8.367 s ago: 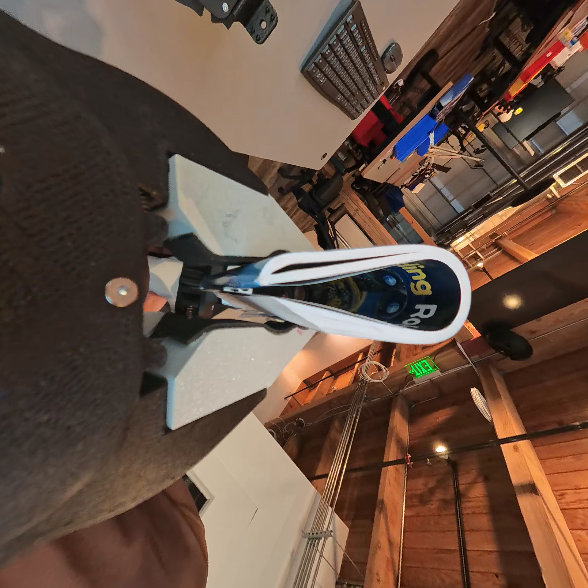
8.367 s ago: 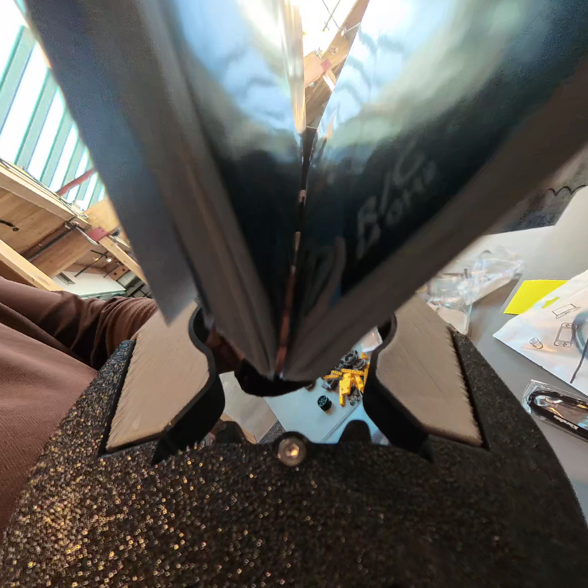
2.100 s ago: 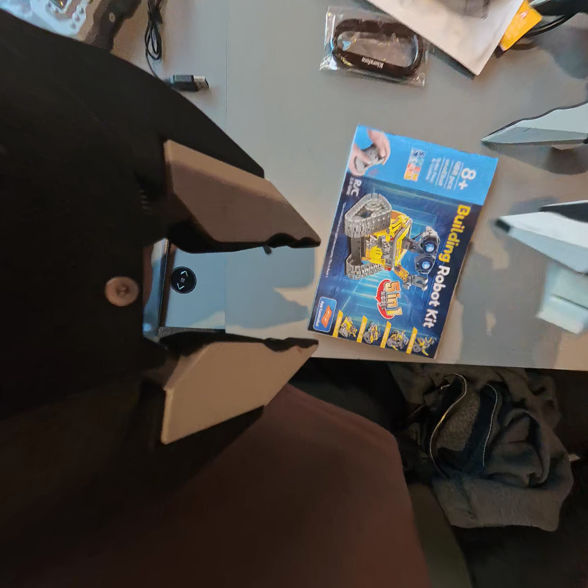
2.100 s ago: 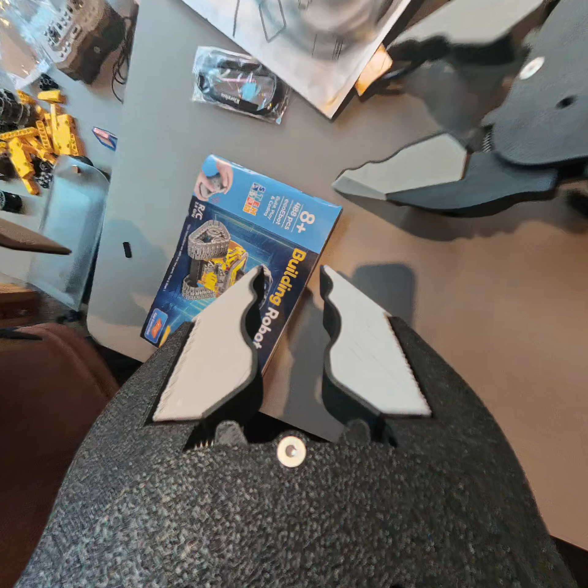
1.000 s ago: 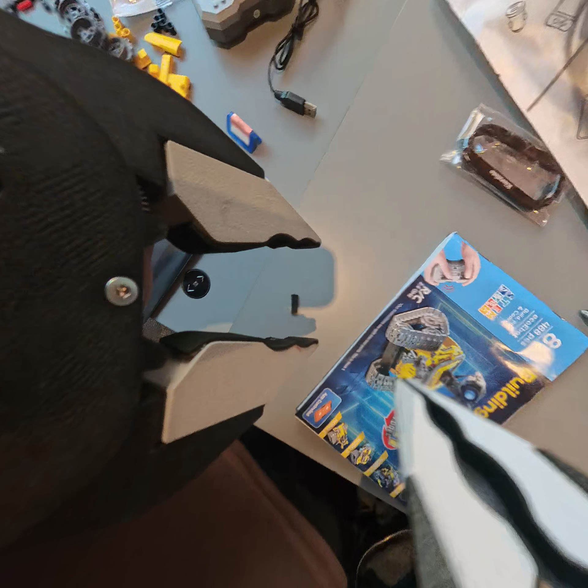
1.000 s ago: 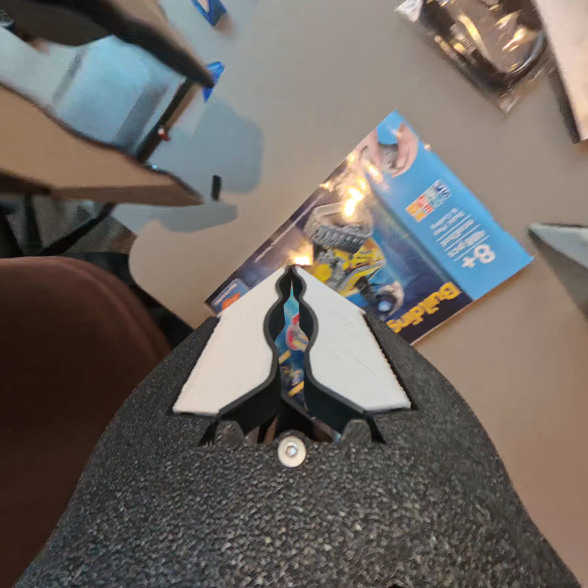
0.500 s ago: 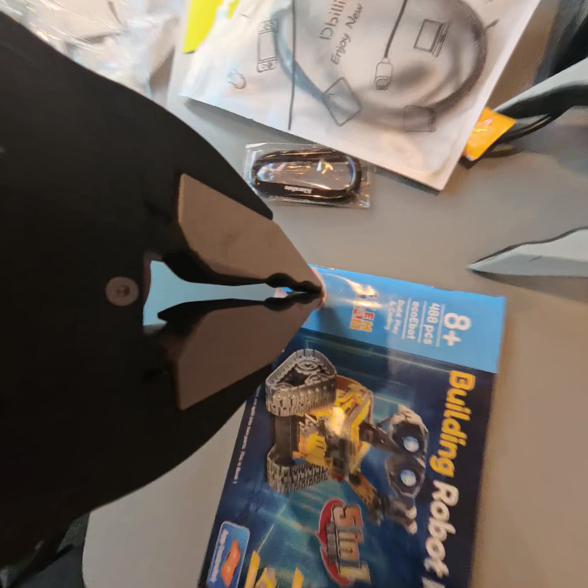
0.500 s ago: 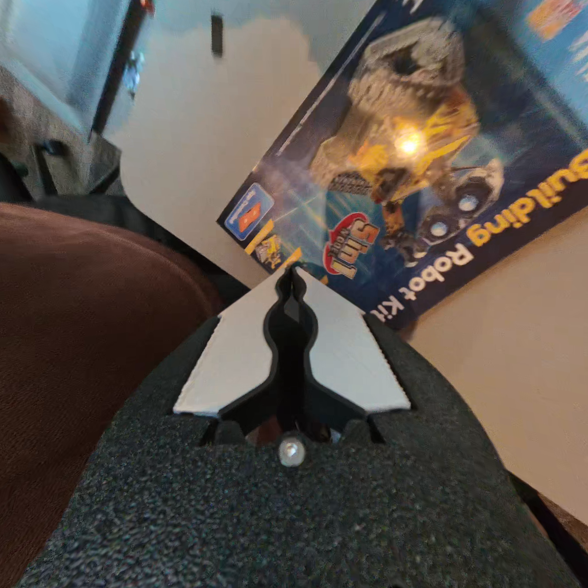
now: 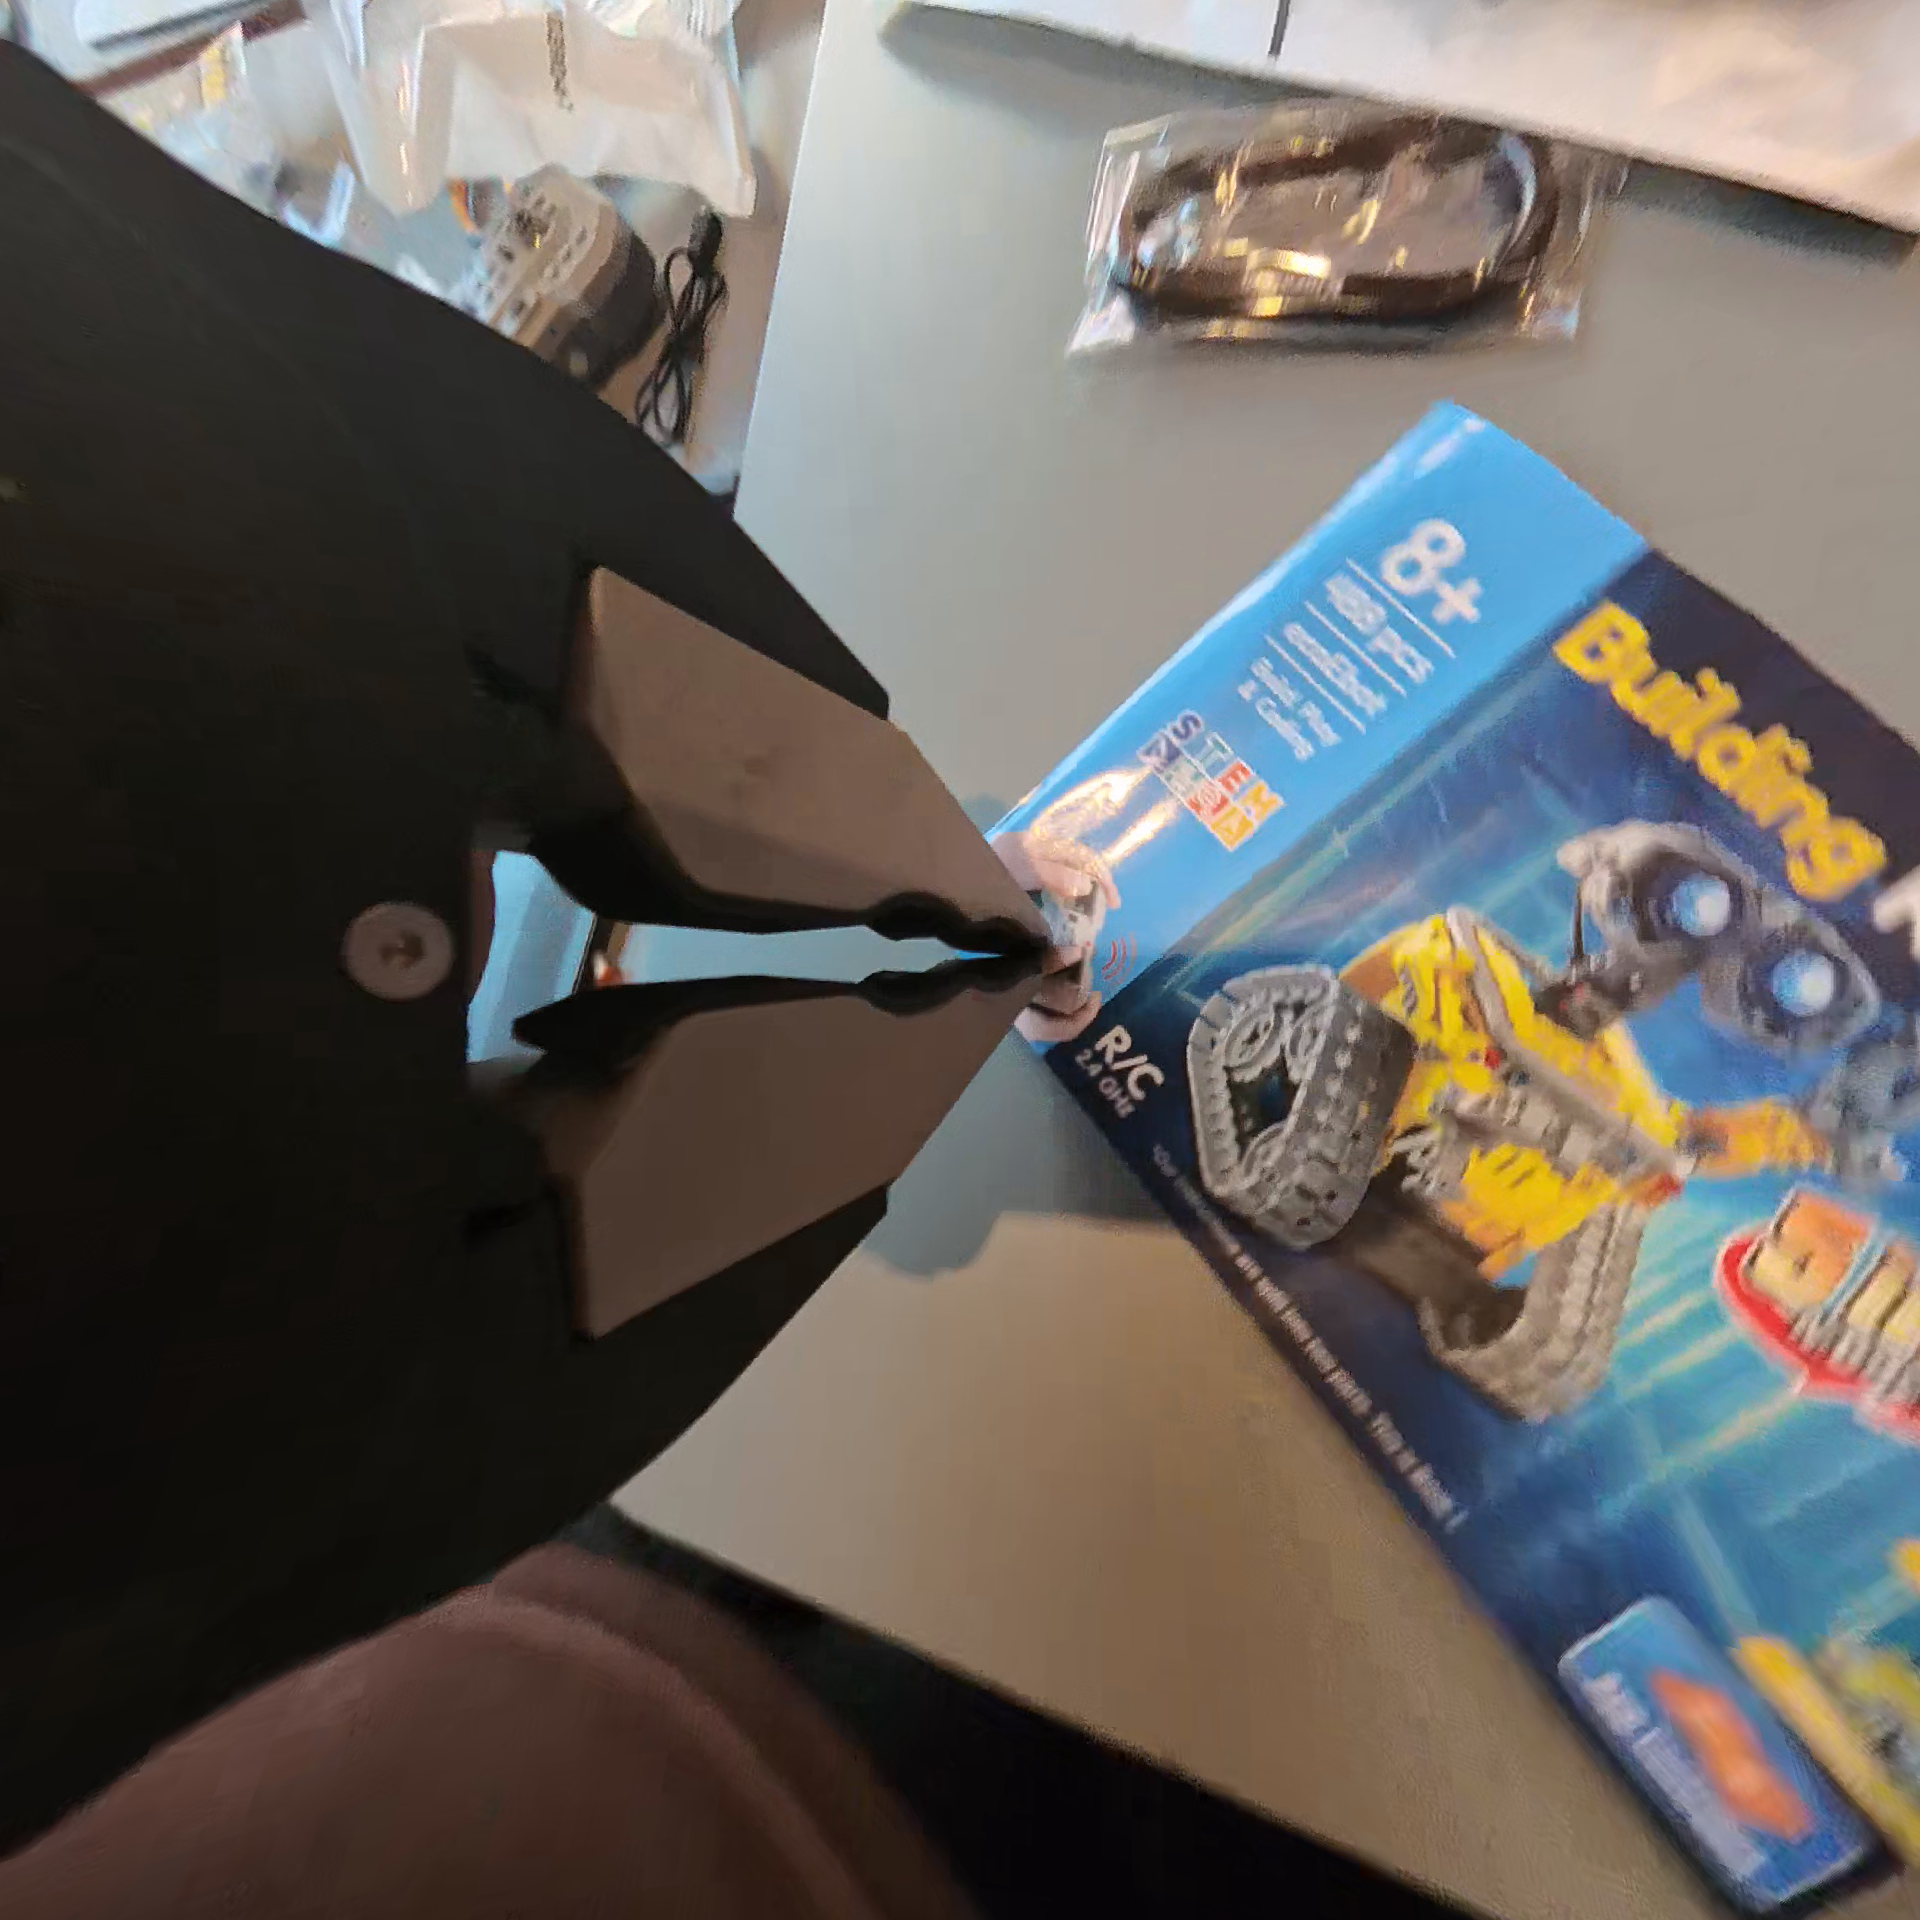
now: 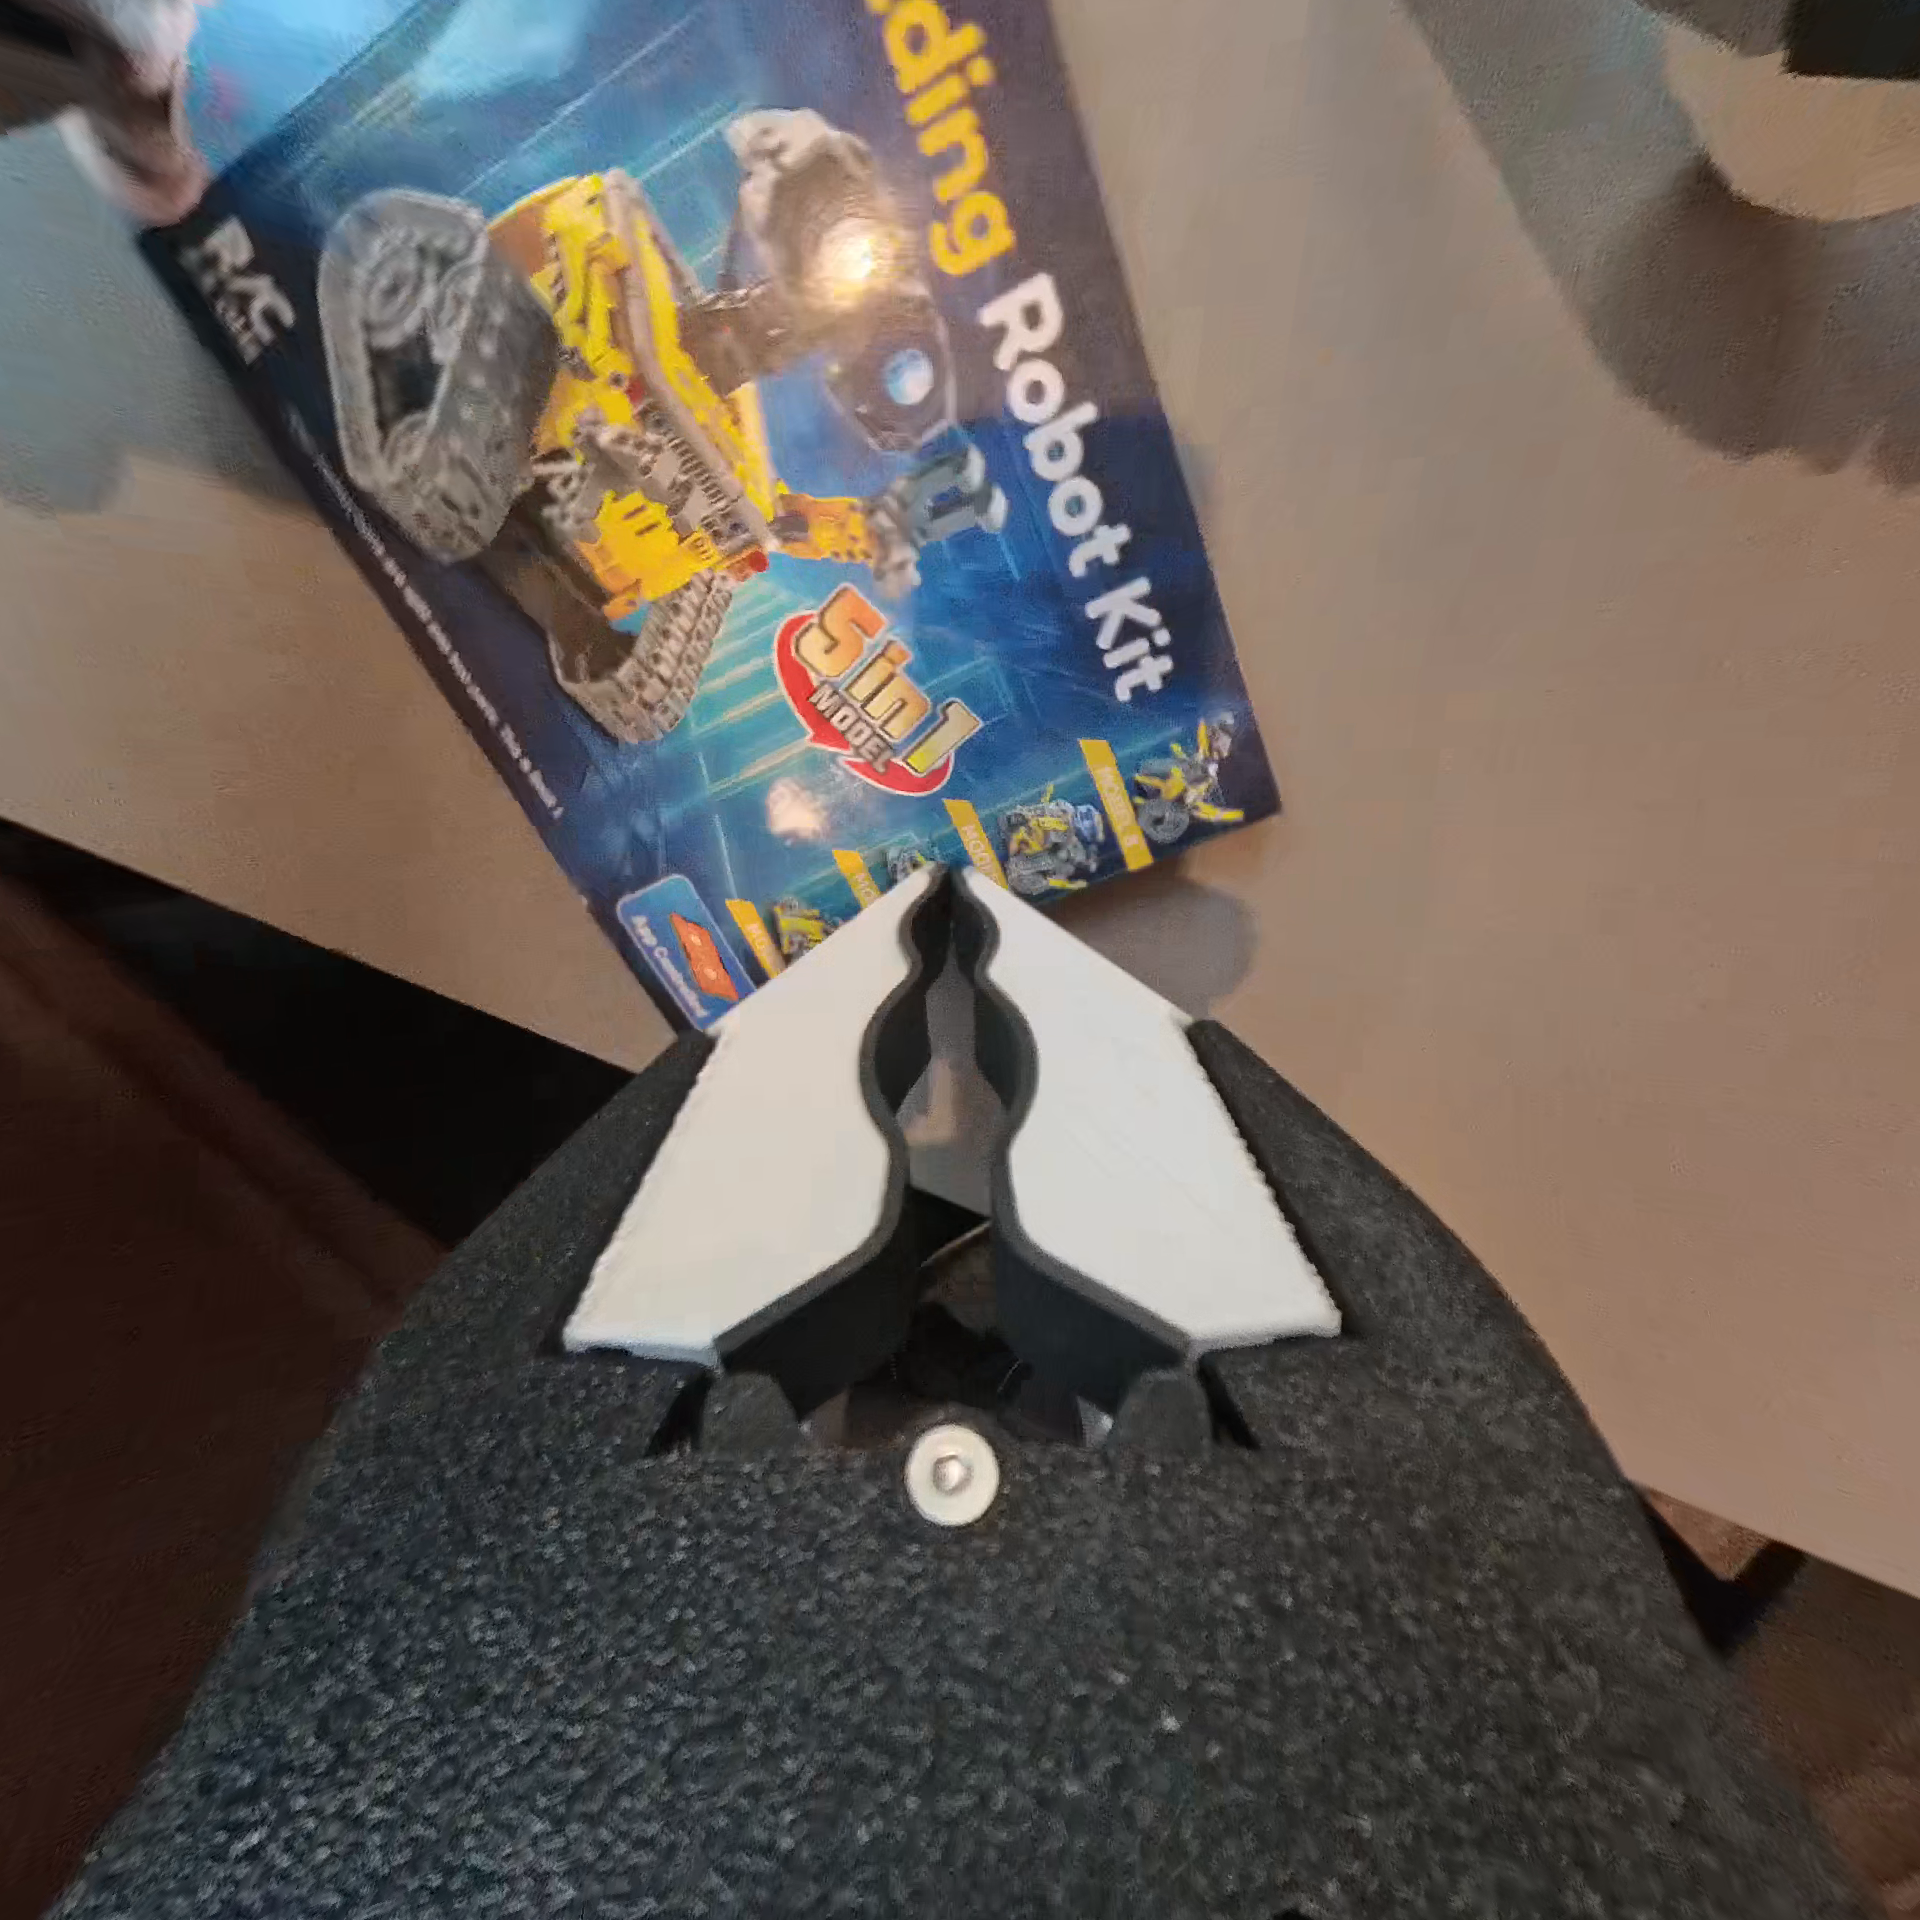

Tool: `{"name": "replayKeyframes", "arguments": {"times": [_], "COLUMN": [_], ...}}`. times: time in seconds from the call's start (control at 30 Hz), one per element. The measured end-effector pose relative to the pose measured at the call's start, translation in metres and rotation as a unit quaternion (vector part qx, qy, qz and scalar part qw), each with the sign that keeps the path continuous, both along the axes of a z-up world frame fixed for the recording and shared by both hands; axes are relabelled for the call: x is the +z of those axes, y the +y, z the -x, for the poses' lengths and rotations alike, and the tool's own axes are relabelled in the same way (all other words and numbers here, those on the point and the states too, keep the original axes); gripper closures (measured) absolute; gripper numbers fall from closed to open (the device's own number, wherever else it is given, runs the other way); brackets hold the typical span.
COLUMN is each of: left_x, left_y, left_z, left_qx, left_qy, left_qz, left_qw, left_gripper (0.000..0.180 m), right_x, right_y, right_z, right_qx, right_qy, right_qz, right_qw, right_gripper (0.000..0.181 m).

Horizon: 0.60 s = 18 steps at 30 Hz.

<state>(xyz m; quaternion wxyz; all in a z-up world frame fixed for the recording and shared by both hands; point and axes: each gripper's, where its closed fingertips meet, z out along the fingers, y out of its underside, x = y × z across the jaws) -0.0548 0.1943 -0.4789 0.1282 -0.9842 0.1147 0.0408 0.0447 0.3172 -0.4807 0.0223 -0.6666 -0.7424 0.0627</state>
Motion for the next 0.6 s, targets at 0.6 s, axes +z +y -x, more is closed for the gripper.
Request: {"name": "replayKeyframes", "arguments": {"times": [0.6], "left_x": [0.026], "left_y": [0.014], "left_z": [-0.001], "left_qx": [0.162], "left_qy": [-0.039], "left_qz": [-0.050], "left_qw": [0.985], "left_gripper": [0.180], "right_x": [0.021], "right_y": [0.022], "right_z": [0.031], "right_qx": [0.054], "right_qy": [0.024], "right_qz": [-0.077], "right_qw": [0.995], "right_gripper": [0.181]}}
